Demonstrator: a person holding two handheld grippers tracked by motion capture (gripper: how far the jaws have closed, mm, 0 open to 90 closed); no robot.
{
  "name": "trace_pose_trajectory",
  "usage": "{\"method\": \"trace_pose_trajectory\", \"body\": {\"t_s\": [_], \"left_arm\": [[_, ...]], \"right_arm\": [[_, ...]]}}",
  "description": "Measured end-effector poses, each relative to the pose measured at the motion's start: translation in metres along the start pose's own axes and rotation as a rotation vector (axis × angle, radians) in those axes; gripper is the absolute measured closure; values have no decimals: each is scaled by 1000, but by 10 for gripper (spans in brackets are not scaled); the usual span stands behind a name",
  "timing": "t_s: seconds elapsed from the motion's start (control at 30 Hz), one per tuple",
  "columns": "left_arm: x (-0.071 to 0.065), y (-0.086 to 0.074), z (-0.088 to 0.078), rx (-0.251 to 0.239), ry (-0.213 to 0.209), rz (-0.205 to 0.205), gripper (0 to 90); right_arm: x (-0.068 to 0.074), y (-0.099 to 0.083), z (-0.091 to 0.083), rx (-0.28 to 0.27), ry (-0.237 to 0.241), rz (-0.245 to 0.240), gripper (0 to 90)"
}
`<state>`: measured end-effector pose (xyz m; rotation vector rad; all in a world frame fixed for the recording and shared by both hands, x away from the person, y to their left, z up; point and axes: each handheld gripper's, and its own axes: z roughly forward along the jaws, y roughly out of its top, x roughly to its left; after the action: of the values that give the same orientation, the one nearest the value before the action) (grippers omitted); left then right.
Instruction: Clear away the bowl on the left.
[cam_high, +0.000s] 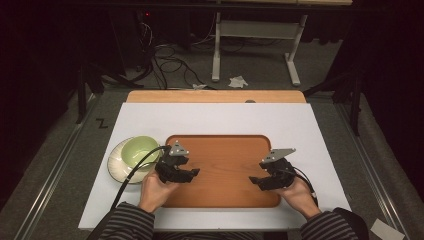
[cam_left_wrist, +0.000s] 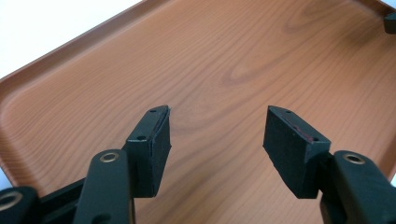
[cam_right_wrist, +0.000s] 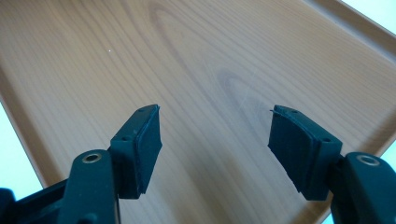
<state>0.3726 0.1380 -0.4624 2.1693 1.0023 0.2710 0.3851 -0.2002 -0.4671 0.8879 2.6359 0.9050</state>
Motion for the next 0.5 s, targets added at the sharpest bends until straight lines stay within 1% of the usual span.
{"method": "trace_pose_trajectory", "body": {"t_s": [0.03,0.07,0.1,0.13,0.2,0.5], "left_arm": [[0,0,0,3,-2,5,414],[0,0,-1,1,-2,7,413],[0,0,-1,0,-4,10,413],[0,0,-1,-1,-5,5,413],[1,0,-1,1,-7,4,412],[3,1,-3,-6,-5,-2,406]], "right_arm": [[0,0,0,3,6,-8,359],[1,0,0,1,4,-3,358],[2,0,1,4,5,-8,358],[3,0,2,9,9,-24,358],[3,0,2,8,12,-28,358],[4,0,3,13,26,-28,356]]}}
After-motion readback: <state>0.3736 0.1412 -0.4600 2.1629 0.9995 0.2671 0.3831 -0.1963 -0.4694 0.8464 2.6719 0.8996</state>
